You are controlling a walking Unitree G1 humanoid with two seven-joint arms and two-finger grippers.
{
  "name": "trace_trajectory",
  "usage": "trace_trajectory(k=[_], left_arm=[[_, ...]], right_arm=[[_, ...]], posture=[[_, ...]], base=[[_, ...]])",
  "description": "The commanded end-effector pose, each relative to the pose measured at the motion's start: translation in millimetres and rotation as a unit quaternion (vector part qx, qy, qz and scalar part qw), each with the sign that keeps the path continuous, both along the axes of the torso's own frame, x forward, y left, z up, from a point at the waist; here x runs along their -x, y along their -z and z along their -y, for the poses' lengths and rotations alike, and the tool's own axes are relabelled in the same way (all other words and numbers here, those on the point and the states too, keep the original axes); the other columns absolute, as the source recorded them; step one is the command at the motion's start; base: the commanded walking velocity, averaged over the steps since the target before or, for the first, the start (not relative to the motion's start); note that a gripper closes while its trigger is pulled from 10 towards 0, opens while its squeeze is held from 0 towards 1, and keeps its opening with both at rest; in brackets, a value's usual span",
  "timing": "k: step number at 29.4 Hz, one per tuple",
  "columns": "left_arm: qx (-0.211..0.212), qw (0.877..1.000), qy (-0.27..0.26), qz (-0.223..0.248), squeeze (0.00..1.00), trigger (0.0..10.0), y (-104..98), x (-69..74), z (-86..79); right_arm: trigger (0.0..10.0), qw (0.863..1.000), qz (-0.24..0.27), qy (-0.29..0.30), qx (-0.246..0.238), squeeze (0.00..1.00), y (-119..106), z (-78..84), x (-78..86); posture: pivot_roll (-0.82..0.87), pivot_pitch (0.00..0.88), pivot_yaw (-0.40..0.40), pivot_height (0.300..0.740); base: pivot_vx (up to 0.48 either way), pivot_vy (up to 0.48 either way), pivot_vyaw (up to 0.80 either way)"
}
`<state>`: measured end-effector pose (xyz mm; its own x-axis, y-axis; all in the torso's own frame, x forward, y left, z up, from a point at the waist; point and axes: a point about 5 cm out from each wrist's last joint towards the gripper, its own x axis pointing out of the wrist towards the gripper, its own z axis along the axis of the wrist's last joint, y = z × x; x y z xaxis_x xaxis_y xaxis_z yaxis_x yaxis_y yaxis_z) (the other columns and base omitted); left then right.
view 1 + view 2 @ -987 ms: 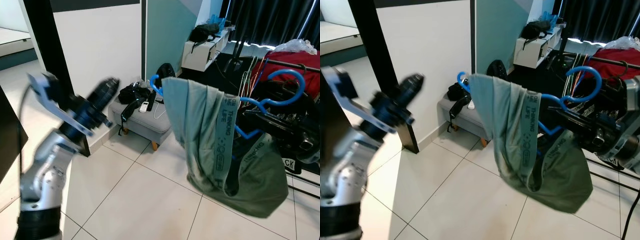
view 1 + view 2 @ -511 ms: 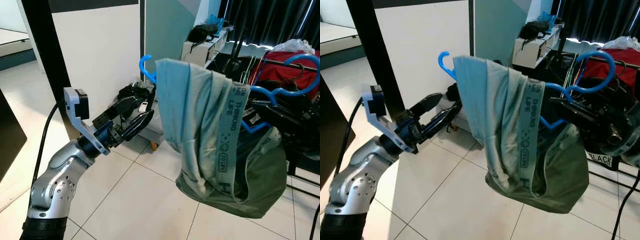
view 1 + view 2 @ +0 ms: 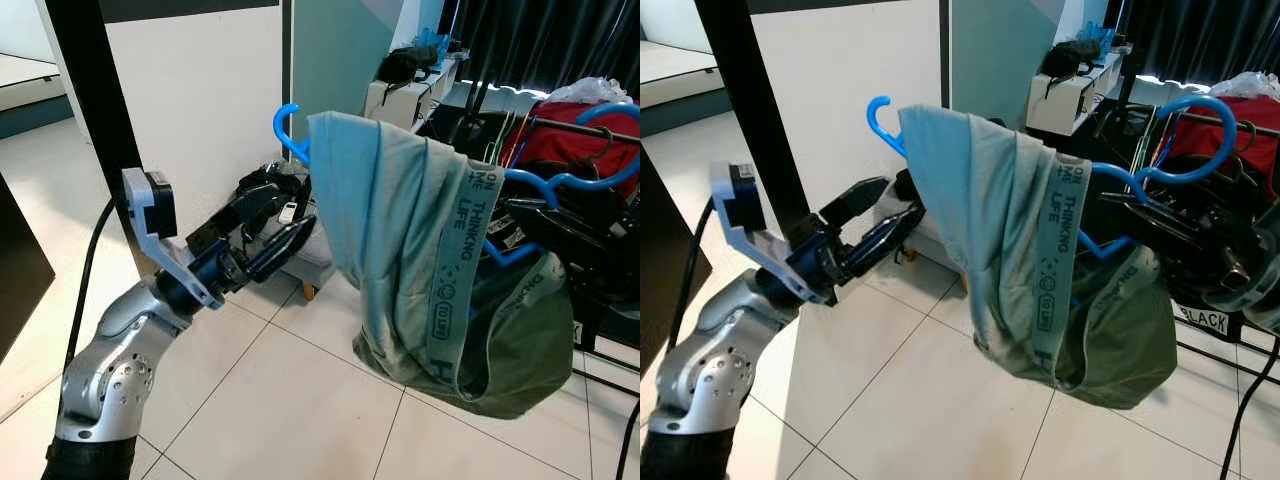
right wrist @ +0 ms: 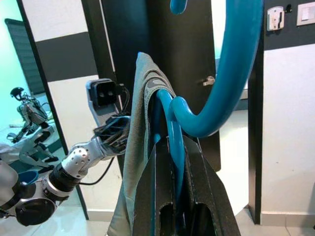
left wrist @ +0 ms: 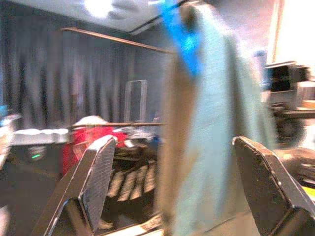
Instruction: Hang hanger
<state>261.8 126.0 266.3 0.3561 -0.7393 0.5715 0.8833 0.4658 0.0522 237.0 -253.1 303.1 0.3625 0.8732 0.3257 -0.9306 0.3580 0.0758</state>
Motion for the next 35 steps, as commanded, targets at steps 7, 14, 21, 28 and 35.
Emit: trace_trajectory(k=[7,14,21,28,35], left_arm=[[-0.008,0.999,0.037,0.007,0.00,10.0,-2.2,5.1,15.1],[-0.012,0.999,0.046,-0.002,0.00,10.0,0.8,6.3,19.2],[-0.019,0.999,0.049,-0.009,0.00,0.0,3.0,6.8,15.3],[-0.028,0.999,0.040,-0.008,0.00,0.0,3.1,6.0,6.6],[-0.031,0.999,0.026,-0.006,0.00,0.0,2.8,4.3,0.7]], right_arm=[[0.0,0.999,-0.012,-0.033,-0.001,0.00,8.0,-16.7,1.9],[0.0,0.999,-0.013,-0.040,-0.002,0.00,8.8,-21.8,0.7],[0.0,0.999,-0.010,-0.037,0.000,0.00,6.0,-21.8,-0.3],[0.0,1.000,-0.002,-0.028,0.004,0.00,1.6,-19.7,0.1],[0.0,1.000,-0.001,-0.022,0.007,0.00,0.2,-17.1,0.9]], posture=[[-0.09,0.000,-0.051,0.740],[-0.08,0.000,-0.052,0.740],[-0.08,0.000,-0.053,0.740],[-0.08,0.000,-0.050,0.740],[-0.08,0.000,-0.050,0.740]], base=[[0.000,0.000,0.00],[0.000,0.000,0.00],[0.000,0.000,0.00],[0.000,0.000,0.00],[0.000,0.000,0.00]])
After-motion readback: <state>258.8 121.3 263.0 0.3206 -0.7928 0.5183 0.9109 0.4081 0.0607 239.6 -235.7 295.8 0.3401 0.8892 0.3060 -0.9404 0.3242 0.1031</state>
